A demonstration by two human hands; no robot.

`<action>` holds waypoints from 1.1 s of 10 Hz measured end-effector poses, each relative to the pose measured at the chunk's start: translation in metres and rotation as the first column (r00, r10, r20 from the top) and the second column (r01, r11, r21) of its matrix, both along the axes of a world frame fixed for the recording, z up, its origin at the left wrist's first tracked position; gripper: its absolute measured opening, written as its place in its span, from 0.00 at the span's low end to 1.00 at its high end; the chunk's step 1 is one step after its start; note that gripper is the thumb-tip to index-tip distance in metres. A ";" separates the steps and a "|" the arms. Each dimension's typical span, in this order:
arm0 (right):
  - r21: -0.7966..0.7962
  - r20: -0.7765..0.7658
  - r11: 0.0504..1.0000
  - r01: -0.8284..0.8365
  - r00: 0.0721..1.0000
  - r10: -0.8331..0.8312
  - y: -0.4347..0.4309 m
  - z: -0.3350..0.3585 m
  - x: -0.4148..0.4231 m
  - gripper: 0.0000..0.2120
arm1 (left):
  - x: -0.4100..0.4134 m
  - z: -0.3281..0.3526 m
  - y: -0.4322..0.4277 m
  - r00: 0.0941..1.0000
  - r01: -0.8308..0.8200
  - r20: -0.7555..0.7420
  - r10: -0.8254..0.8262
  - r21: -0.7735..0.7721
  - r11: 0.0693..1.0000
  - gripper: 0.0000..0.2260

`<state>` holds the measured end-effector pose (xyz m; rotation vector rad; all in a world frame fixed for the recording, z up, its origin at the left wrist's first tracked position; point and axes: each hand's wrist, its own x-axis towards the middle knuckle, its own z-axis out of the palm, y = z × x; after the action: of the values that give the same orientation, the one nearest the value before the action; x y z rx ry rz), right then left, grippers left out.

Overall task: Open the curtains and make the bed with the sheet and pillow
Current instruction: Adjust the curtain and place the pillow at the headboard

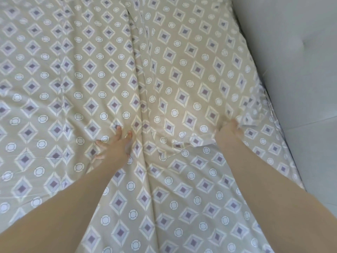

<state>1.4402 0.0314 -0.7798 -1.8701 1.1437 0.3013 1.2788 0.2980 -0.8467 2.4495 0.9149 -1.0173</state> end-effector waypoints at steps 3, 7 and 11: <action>0.471 -0.200 0.809 0.352 0.936 -0.291 -0.032 -0.016 0.011 0.15 | 0.007 0.018 -0.024 0.997 0.079 -0.037 -0.075 0.153 0.985 0.37; 0.437 -0.240 0.854 0.283 0.951 -0.193 -0.066 0.002 0.035 0.13 | 0.048 0.058 -0.101 0.926 0.287 0.197 -0.321 0.184 0.940 0.34; 0.282 0.078 0.954 0.105 0.988 -0.132 -0.108 -0.015 0.038 0.02 | 0.061 0.034 -0.136 0.586 0.767 -0.120 -0.802 0.403 0.500 0.24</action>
<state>1.4786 -0.0769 -0.7952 -1.5476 1.0830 0.2849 1.3394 0.1618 -0.8124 3.3645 -0.1553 -1.0073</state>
